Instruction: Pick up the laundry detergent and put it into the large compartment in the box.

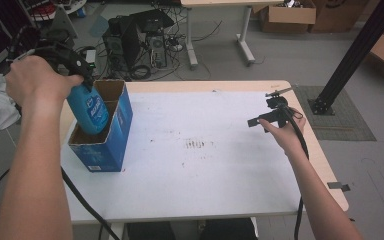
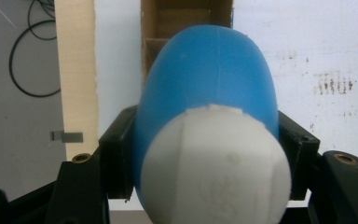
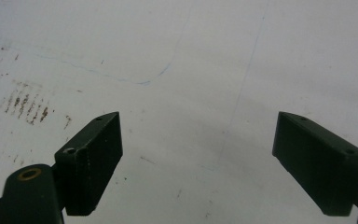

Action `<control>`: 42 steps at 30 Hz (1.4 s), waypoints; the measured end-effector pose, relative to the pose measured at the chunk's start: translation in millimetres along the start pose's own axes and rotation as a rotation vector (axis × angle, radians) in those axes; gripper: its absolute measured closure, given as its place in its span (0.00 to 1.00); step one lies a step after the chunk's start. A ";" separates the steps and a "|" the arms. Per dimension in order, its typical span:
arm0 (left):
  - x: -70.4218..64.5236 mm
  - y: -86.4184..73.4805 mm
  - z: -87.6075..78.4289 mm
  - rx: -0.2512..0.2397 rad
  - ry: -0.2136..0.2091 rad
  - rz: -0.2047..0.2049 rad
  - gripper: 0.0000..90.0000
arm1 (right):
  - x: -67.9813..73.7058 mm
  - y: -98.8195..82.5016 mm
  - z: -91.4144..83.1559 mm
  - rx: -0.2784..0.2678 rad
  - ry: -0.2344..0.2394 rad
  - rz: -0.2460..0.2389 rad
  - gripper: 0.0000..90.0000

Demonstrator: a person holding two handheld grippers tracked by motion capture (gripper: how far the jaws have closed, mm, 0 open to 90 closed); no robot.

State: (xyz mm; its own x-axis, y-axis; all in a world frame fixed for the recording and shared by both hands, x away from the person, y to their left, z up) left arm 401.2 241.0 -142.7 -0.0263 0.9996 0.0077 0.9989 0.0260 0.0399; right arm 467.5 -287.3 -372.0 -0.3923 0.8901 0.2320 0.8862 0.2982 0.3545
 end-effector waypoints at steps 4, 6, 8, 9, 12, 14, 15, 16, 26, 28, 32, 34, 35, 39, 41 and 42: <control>1.3 1.6 10.7 0.015 0.000 0.001 0.42 | -1.2 -0.2 0.1 -0.001 -0.001 0.001 0.18; 1.1 3.6 22.4 0.027 0.004 0.000 0.42 | -1.8 -0.7 0.6 0.000 0.000 0.002 0.18; 1.1 5.0 31.0 0.036 -0.001 0.000 0.42 | -2.0 -1.2 0.9 0.002 0.000 0.002 0.18; 1.2 5.8 36.5 0.038 -0.003 -0.001 0.42 | -2.3 -1.4 1.1 0.001 0.000 0.001 0.18; 1.3 7.6 50.0 0.049 -0.004 0.001 0.42 | -3.6 -2.3 1.7 0.000 -0.001 0.003 0.18; 1.3 8.5 56.3 0.057 -0.001 0.006 0.42 | -3.8 -2.7 1.7 0.002 0.000 0.006 0.18; 1.6 9.4 65.9 0.065 -0.002 0.002 0.42 | -4.6 -3.5 2.3 0.003 0.001 0.007 0.18; 1.6 9.8 70.5 0.070 0.000 0.008 0.42 | -5.3 -4.0 2.7 0.005 0.002 0.007 0.18; 2.1 10.9 100.2 0.088 0.000 0.007 0.42 | -7.8 -4.8 5.4 0.009 -0.002 0.011 0.18; 1.6 11.0 106.1 0.094 0.004 0.008 0.42 | -7.3 -4.6 5.9 0.012 -0.001 0.011 0.18; 1.4 10.8 113.0 0.098 0.006 0.009 0.42 | -6.9 -4.2 6.9 0.012 -0.002 0.008 0.18; 1.5 11.0 116.7 0.103 0.006 0.008 0.42 | -6.4 -3.9 7.0 0.012 0.000 0.010 0.18; 1.2 11.1 119.7 0.106 0.009 0.008 0.42 | -6.1 -3.8 7.2 0.011 -0.002 0.007 0.18; 1.2 11.1 127.1 0.107 0.016 0.003 0.42 | -5.4 -3.6 7.7 0.013 -0.002 0.007 0.18; 1.5 11.2 130.9 0.117 0.018 0.007 0.42 | -5.2 -3.7 8.1 0.014 -0.003 0.005 0.18; 2.0 10.9 132.5 0.118 0.018 0.005 0.42 | -5.2 -3.6 8.2 0.015 -0.004 0.003 0.18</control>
Point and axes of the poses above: each handheld gripper's, and its own axes: z roughly forward along the jaws, y roughly out of its top, x roughly to its left, the point moved 1 cm from there along z, roughly forward along the jaws, and after that the axes turned 11 degrees about x, right-handed, at the moved point
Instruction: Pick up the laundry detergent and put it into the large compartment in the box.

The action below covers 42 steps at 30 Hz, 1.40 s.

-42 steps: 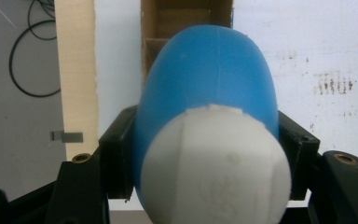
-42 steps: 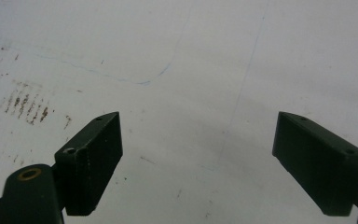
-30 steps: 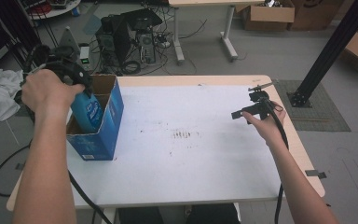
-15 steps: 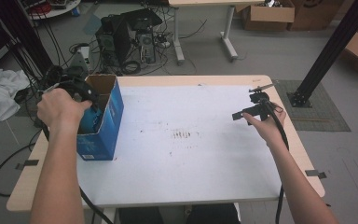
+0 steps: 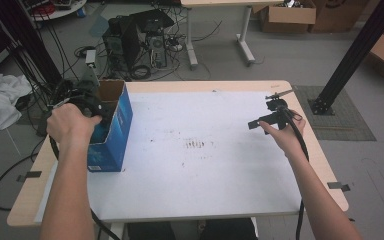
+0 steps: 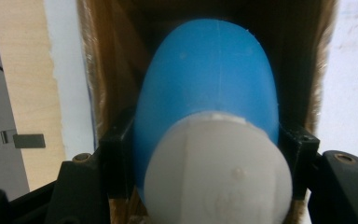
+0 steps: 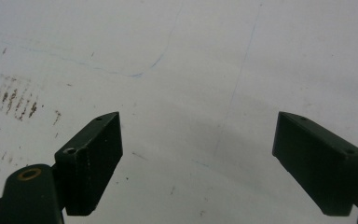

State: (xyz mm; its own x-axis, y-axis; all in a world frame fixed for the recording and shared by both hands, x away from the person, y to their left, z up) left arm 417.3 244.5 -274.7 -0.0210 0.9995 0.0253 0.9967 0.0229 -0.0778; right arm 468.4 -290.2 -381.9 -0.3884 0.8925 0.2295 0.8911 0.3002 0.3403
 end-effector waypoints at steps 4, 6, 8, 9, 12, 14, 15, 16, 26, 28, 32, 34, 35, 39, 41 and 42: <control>1.4 0.0 6.0 0.011 -0.008 0.005 0.42 | 0.0 0.2 -0.5 -0.003 0.002 0.002 0.18; 2.4 -0.1 8.3 0.010 -0.015 0.003 0.42 | -0.1 0.1 -0.3 -0.001 -0.001 -0.001 0.18; 2.1 0.0 10.6 0.014 -0.014 0.007 0.42 | -0.2 0.1 0.0 -0.001 0.000 0.001 0.18; 1.7 0.0 10.6 0.010 -0.012 0.007 0.42 | -0.2 0.1 -0.1 -0.001 -0.001 0.001 0.18; 1.9 -0.3 11.0 0.008 -0.013 0.007 0.42 | 0.1 0.1 -0.7 -0.003 0.000 0.000 0.18; 2.6 -0.8 11.5 0.009 -0.015 0.008 0.42 | 0.9 0.0 -1.1 -0.002 0.001 0.000 0.18; 3.2 -1.2 12.0 0.010 -0.019 0.005 0.42 | 1.0 0.0 -1.2 -0.003 0.000 0.000 0.18; 3.2 -1.2 12.0 0.010 -0.019 0.005 0.42 | 1.0 0.0 -1.2 -0.003 0.000 0.000 0.18; 3.0 -4.4 13.2 0.013 -0.023 -0.001 0.41 | 2.0 -0.5 -2.1 -0.004 0.004 -0.002 0.18; 2.7 -4.5 13.2 0.014 -0.022 -0.001 0.41 | 1.7 -1.1 -2.9 -0.004 0.003 0.000 0.18; 1.8 -4.2 13.3 0.014 -0.017 -0.001 0.41 | 0.8 -1.5 -3.5 -0.006 0.003 0.002 0.18; 1.5 -4.1 13.4 0.013 -0.017 -0.002 0.41 | 0.8 -1.6 -3.7 -0.006 0.005 0.002 0.18; 1.8 -4.1 13.4 0.014 -0.015 -0.003 0.41 | 0.8 -1.5 -3.6 -0.007 0.003 0.001 0.18; 1.6 -3.9 13.3 0.018 -0.014 -0.004 0.41 | 1.2 -1.3 -3.1 -0.005 0.006 0.002 0.18; 1.4 -3.6 13.3 0.021 -0.013 -0.004 0.41 | 1.5 -1.1 -2.8 -0.003 0.004 0.002 0.18; 1.3 -3.5 13.3 0.022 -0.014 -0.004 0.41 | 1.5 -1.0 -2.8 -0.003 0.005 0.002 0.18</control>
Point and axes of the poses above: each handheld gripper's, and its own axes: z roughly forward along the jaws, y roughly out of its top, x roughly to its left, the point moved 1 cm from there along z, roughly forward along the jaws, and after that the axes turned 11 degrees about x, right-handed, at the moved point
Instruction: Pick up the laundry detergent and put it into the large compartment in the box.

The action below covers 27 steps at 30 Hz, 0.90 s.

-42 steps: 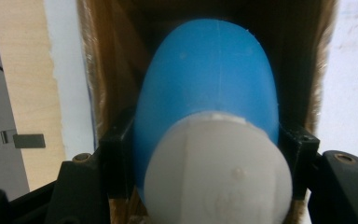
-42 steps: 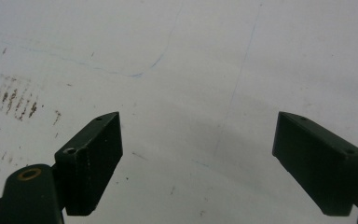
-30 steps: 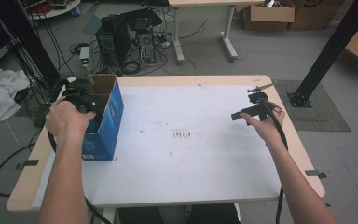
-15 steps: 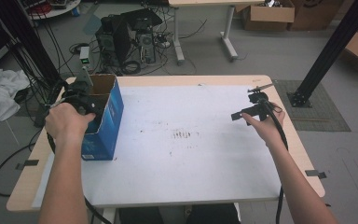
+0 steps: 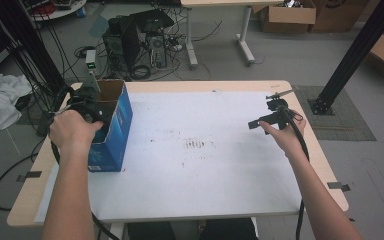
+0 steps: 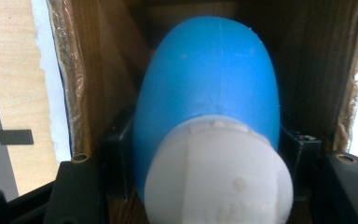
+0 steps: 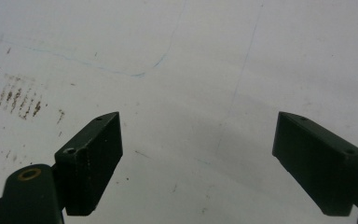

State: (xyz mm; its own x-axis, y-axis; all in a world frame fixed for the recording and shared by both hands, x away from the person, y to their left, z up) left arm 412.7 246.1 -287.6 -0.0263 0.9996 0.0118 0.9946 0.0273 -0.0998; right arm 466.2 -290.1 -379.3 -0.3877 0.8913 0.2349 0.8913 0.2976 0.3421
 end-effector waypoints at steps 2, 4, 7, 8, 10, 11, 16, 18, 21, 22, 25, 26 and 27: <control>0.0 0.1 0.0 0.001 -0.001 0.000 0.41 | -0.1 0.1 0.1 -0.001 0.001 0.001 0.18; 0.1 0.0 0.0 0.004 -0.003 -0.002 0.41 | -0.5 0.2 0.0 0.000 0.000 0.001 0.18; -0.1 0.2 0.6 0.008 -0.002 0.000 0.41 | -1.1 0.1 -0.6 0.000 0.002 0.004 0.18; -0.5 0.3 1.1 0.010 -0.002 -0.002 0.41 | -1.3 0.0 -0.7 -0.001 0.001 0.002 0.18; -1.1 0.8 2.0 0.019 0.006 0.005 0.41 | -1.5 -0.2 -1.0 -0.002 0.001 0.004 0.18; -1.4 1.0 2.3 0.017 0.006 0.000 0.41 | -1.6 -0.2 -1.1 -0.003 0.000 0.003 0.18; -2.6 1.1 3.1 0.027 0.007 0.010 0.35 | -2.1 -0.7 -2.2 -0.004 0.002 0.007 0.18; -2.4 0.9 3.1 0.026 0.008 0.010 0.34 | -2.3 -0.7 -2.3 -0.003 0.003 0.006 0.18; -2.1 -1.1 1.8 0.028 0.013 0.010 0.32 | -1.5 -0.8 -3.1 -0.003 0.003 0.002 0.18; -2.1 -1.1 1.8 0.028 0.013 0.010 0.32 | -1.5 -0.8 -3.1 -0.003 0.003 0.002 0.18; -2.8 -3.0 -2.8 0.027 0.023 0.018 0.31 | -0.4 -0.4 -5.2 -0.006 0.003 0.001 0.18; -2.8 -3.0 -2.8 0.027 0.023 0.018 0.31 | -0.2 -0.3 -5.8 -0.006 0.003 0.001 0.18; -4.2 -4.1 -6.2 0.029 0.049 0.020 0.27 | 0.3 0.0 -6.7 -0.007 0.002 0.001 0.18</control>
Point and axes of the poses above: each handheld gripper's, and its own axes: z roughly forward along the jaws, y roughly out of its top, x roughly to its left, the point moved 1 cm from there along z, roughly forward along the jaws, and after that the axes turned 11 degrees about x, right-handed, at the moved point
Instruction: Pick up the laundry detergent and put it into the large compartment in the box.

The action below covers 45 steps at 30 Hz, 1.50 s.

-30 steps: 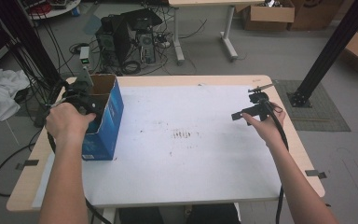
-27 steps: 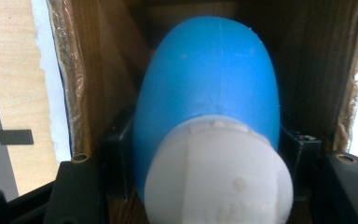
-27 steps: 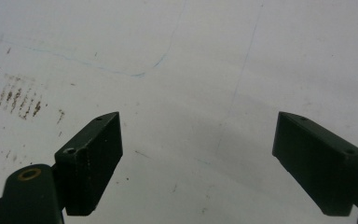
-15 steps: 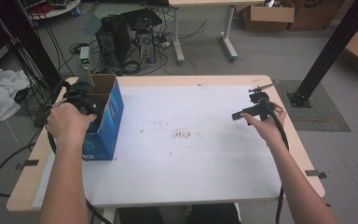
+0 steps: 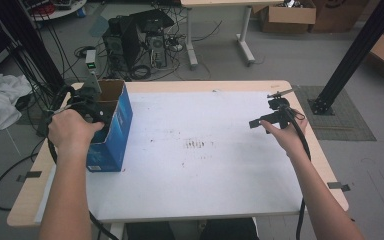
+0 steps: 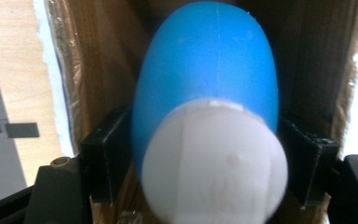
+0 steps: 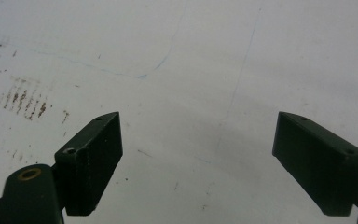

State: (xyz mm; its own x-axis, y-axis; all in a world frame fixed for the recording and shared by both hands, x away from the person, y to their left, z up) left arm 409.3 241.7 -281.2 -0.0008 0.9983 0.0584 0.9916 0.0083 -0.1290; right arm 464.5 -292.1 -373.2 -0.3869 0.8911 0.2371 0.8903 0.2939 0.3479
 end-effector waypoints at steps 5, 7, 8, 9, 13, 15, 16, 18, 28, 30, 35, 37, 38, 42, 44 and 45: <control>-1.2 -4.9 -14.1 -0.010 0.007 0.016 0.19 | 2.0 1.1 -4.4 -0.008 0.000 -0.005 0.18; -3.7 -7.0 -20.7 -0.017 0.013 0.027 0.18 | 2.6 1.4 -5.9 -0.008 -0.001 -0.005 0.18; -5.4 -8.2 -24.1 -0.023 0.010 0.036 0.17 | 2.7 1.5 -6.7 -0.010 0.000 -0.007 0.18; -5.4 -8.2 -24.1 -0.023 0.010 0.036 0.17 | 2.7 1.5 -6.7 -0.010 0.000 -0.007 0.18; -19.2 -12.4 -38.8 -0.035 0.004 0.092 0.13 | 3.4 1.8 -9.6 -0.017 0.001 -0.005 0.18; -22.3 -13.0 -41.4 -0.035 0.004 0.105 0.09 | 4.0 1.6 -9.9 -0.016 0.002 -0.009 0.18; -29.0 -13.9 -45.7 -0.027 -0.002 0.127 0.07 | 4.2 1.7 -10.0 -0.016 0.002 -0.009 0.18; -32.9 -14.3 -47.6 -0.023 0.005 0.140 0.03 | 4.0 2.3 -10.2 -0.016 0.004 -0.009 0.18; -74.0 -24.0 -72.4 -0.053 0.054 0.256 0.00 | 4.4 3.2 -13.4 -0.023 0.007 -0.007 0.18; -83.0 -25.8 -74.2 -0.059 0.053 0.286 0.00 | 4.9 3.1 -14.4 -0.023 0.006 -0.003 0.18; -109.4 -29.2 -75.7 -0.075 0.064 0.361 0.00 | 6.1 3.6 -16.6 -0.022 0.004 -0.004 0.18; -113.2 -29.5 -75.6 -0.078 0.064 0.373 0.00 | 6.3 3.6 -16.9 -0.023 0.003 -0.007 0.18; -123.1 -30.3 -74.6 -0.083 0.064 0.402 0.00 | 7.1 3.6 -17.5 -0.019 0.001 -0.004 0.18; -141.4 -31.2 -70.9 -0.091 0.068 0.451 0.00 | 8.1 4.1 -17.7 -0.018 0.000 -0.013 0.18; -149.9 -31.6 -68.9 -0.091 0.071 0.472 0.00 | 8.5 4.1 -17.9 -0.016 0.000 -0.011 0.18; -149.9 -31.6 -68.9 -0.091 0.071 0.472 0.00 | 8.5 4.1 -17.9 -0.016 0.000 -0.011 0.18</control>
State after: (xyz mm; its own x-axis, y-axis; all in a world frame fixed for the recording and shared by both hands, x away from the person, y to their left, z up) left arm 387.0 87.8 -217.6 0.4576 0.8854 0.0820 0.8888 -0.4528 -0.0707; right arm 460.6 -289.6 -353.5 -0.3970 0.8878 0.2329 0.8819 0.2986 0.3647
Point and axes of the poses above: each handheld gripper's, and its own axes: z roughly forward along the jaws, y roughly out of its top, x roughly to its left, the point moved 1 cm from there along z, roughly forward along the jaws, and after that the axes turned 11 degrees about x, right-handed, at the moved point
